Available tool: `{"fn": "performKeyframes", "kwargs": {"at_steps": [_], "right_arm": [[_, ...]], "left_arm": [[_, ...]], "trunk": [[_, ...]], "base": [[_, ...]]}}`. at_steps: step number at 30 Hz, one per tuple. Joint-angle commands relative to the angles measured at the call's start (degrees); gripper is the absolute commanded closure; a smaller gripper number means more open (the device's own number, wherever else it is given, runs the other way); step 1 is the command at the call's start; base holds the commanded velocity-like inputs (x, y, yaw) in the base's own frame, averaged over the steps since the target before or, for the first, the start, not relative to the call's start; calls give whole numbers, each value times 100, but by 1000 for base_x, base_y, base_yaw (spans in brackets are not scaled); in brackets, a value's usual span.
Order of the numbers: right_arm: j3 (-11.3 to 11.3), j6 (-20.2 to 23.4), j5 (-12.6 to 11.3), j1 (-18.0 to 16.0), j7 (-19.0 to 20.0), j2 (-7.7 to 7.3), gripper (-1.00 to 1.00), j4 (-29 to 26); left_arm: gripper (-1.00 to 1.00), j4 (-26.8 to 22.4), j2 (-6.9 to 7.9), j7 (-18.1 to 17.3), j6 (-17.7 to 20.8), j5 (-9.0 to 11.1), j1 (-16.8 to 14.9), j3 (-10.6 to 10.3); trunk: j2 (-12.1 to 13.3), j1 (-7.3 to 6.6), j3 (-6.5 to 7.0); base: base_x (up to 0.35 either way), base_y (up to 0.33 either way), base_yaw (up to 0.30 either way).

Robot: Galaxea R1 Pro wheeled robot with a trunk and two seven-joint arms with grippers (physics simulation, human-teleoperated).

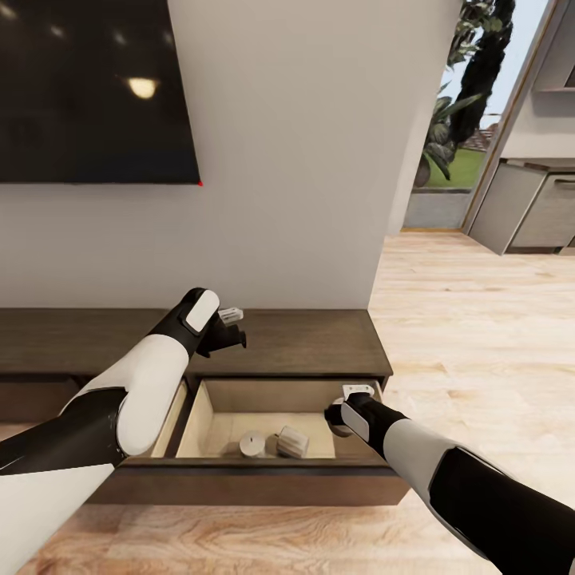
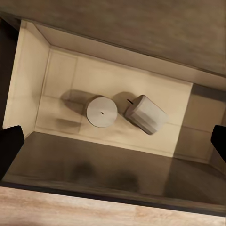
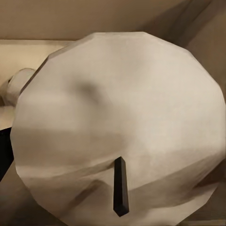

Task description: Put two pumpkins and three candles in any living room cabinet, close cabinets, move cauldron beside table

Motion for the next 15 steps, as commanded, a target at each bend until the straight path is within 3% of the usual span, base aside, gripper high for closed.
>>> {"fn": "performKeyframes", "kwargs": {"at_steps": [1, 15], "right_arm": [[47, 23, -47, -4, -36, -4, 100, -13], [34, 23, -44, -4, -33, -5, 100, -21]], "left_arm": [[-100, -7, -7, 60, 9, 53, -2, 64], [-100, -7, -10, 60, 9, 52, -5, 206]], "trunk": [[-44, 22, -23], [-605, 329, -275]], "base": [[0, 0, 0], [0, 0, 0]]}}
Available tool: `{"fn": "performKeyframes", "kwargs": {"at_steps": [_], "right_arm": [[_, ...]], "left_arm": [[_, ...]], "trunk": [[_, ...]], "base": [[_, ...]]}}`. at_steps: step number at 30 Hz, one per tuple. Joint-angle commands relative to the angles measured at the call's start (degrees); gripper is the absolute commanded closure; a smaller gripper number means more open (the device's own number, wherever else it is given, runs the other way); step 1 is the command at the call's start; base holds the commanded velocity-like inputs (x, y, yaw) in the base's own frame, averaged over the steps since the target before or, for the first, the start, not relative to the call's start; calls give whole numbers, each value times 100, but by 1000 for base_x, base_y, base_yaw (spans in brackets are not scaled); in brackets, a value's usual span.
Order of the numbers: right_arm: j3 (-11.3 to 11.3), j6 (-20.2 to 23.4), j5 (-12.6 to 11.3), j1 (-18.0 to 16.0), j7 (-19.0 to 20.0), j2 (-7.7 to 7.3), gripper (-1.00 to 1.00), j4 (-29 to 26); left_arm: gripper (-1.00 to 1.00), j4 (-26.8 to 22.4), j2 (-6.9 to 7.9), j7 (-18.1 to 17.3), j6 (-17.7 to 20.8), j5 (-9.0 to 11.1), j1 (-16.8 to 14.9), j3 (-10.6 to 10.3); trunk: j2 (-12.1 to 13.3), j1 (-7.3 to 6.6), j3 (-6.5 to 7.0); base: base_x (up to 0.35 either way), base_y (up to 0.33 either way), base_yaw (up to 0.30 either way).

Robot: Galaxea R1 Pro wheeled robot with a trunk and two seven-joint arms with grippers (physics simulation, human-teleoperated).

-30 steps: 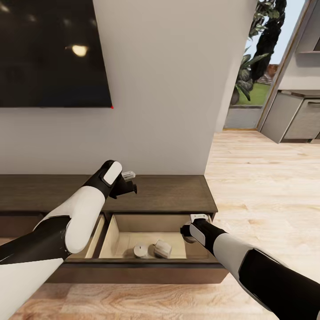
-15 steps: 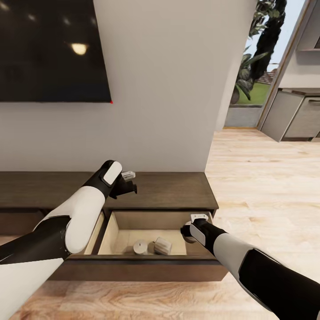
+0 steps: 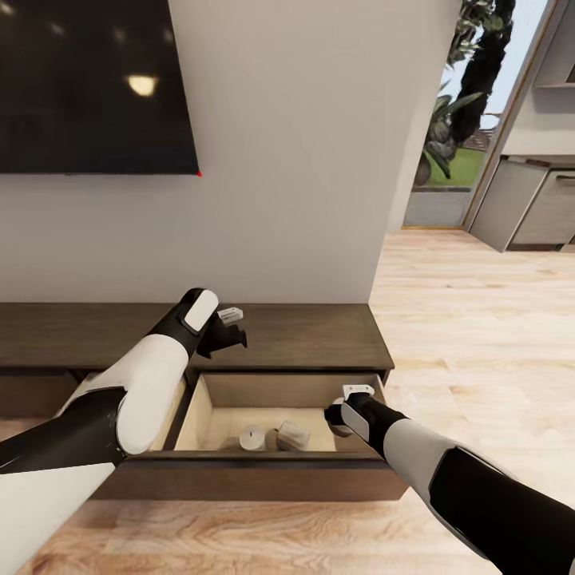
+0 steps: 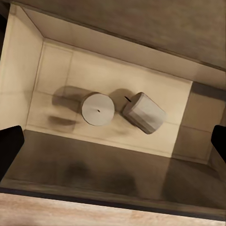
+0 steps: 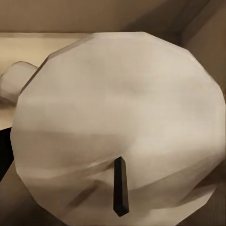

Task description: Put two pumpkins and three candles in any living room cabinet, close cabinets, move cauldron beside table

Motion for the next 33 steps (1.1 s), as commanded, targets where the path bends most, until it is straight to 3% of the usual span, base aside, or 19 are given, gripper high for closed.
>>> {"fn": "performKeyframes", "kwargs": {"at_steps": [1, 11, 17, 25, 33], "right_arm": [[45, 26, -43, -4, -34, -2, 100, -18], [36, 518, -23, -66, -57, -28, 100, -100], [29, 751, -25, -332, -58, -153, 100, -107], [27, 827, -24, -714, -64, -193, 100, -110], [28, 832, -27, -794, -66, -175, 100, -118]], "left_arm": [[-100, -7, -4, 60, 9, 54, -3, 23], [-100, -7, -8, 60, 9, 54, -2, 24], [-100, -7, -6, 60, 9, 50, 1, 18], [-100, -7, -16, 60, 9, 47, -2, 21], [-100, -7, -12, 60, 9, 45, -1, 16]], "trunk": [[-44, 22, -23], [-445, 241, -203], [-686, 373, -311], [-1007, 549, -454], [-1327, 724, -598]], "base": [[0, 0, 0], [0, 0, 0], [0, 0, 0], [0, 0, 0], [0, 0, 0]]}}
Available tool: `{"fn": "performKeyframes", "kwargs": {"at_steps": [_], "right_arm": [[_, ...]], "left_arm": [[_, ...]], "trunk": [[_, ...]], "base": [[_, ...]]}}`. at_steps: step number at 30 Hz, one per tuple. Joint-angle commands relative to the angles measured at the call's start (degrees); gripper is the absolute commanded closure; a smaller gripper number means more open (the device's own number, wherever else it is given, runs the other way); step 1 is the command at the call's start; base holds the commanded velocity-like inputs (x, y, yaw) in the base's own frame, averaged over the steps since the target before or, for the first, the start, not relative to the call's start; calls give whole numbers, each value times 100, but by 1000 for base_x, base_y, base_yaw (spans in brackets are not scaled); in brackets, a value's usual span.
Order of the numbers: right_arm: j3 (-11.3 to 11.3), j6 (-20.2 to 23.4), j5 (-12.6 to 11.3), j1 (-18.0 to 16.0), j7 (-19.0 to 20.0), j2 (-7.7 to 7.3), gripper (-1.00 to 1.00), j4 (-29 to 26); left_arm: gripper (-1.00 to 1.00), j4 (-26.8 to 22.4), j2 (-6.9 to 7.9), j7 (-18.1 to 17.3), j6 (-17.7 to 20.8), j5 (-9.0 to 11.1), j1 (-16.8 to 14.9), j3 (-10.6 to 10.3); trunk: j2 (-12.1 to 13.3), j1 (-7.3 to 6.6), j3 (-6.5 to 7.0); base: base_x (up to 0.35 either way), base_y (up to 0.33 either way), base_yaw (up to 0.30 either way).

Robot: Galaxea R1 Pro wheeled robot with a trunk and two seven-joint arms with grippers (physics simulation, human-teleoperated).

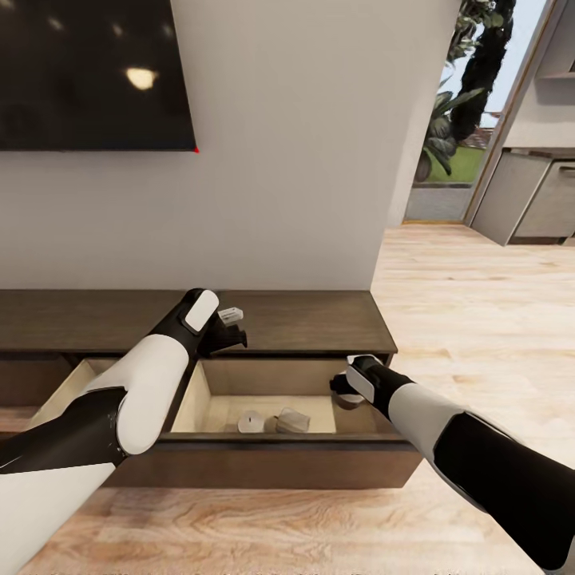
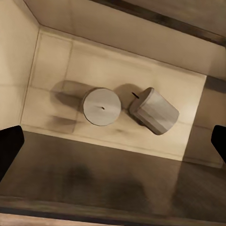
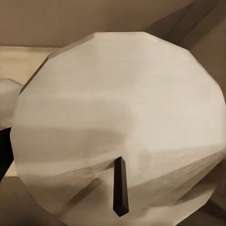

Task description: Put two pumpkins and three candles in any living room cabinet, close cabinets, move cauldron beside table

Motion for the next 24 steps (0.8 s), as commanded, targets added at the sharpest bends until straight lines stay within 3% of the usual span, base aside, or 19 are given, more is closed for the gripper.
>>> {"fn": "performKeyframes", "kwargs": {"at_steps": [1, 11, 12, 24], "right_arm": [[47, 19, -55, -8, -41, 0, 100, -12], [51, 19, -58, -47, -41, 5, 100, -8], [52, 19, -59, -48, -41, 1, -100, -7], [56, 11, -65, -50, -36, 6, -100, 4]], "left_arm": [[-100, -8, -4, 60, 9, 55, -1, 23], [-100, -8, 1, 60, 9, 70, -2, 31], [-100, -8, 5, 60, 9, 70, -1, 31], [-100, -3, 7, 59, -7, 61, -1, 31]], "trunk": [[-44, 21, -23], [-84, 43, -41], [-84, 43, -41], [-84, 43, -41]], "base": [[0, 0, 0], [0, 0, 0], [0, 0, 0], [0, 0, 0]]}}
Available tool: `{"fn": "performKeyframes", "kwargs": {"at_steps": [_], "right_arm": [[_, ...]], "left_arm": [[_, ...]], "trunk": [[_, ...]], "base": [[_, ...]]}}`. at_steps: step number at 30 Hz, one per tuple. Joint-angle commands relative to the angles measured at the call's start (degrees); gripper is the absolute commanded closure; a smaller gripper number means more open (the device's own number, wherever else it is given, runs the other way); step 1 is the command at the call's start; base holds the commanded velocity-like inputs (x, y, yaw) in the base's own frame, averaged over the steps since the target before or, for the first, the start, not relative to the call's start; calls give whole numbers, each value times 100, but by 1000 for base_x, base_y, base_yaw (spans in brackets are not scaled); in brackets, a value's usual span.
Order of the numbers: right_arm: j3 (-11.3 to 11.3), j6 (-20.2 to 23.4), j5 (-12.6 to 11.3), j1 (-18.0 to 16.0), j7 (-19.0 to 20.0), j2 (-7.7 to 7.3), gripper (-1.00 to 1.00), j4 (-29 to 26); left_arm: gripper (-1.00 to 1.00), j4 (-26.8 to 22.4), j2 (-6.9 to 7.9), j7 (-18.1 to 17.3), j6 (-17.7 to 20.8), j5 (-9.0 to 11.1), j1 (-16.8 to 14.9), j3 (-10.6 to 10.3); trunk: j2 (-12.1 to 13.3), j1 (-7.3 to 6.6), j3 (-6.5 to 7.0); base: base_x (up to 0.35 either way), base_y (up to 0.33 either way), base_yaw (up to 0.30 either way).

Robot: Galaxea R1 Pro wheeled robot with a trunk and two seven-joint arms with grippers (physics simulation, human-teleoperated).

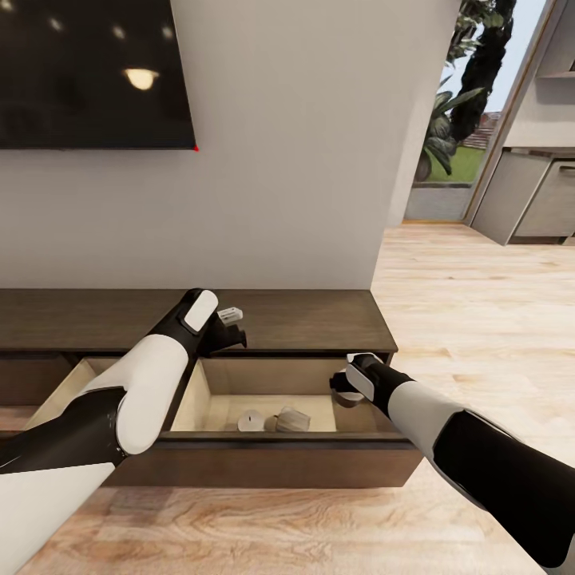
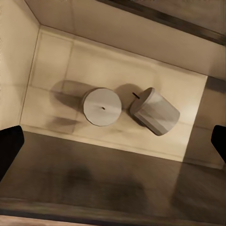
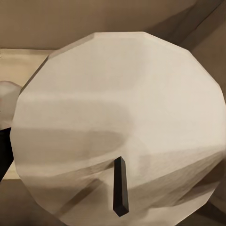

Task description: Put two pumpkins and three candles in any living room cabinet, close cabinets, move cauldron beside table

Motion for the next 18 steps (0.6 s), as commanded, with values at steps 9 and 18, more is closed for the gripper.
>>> {"fn": "performKeyframes", "kwargs": {"at_steps": [9, 18], "right_arm": [[57, 9, -63, -4, -38, 5, -100, -11], [52, 10, -63, -4, -32, -8, -100, -11]], "left_arm": [[-100, 13, -6, 61, 8, 54, -1, 20], [-100, 23, -6, 61, 8, 55, -2, 20]], "trunk": [[-2, -1, -5], [-2, -1, -5]], "base": [[0, 0, 0], [0, 0, 0]]}}
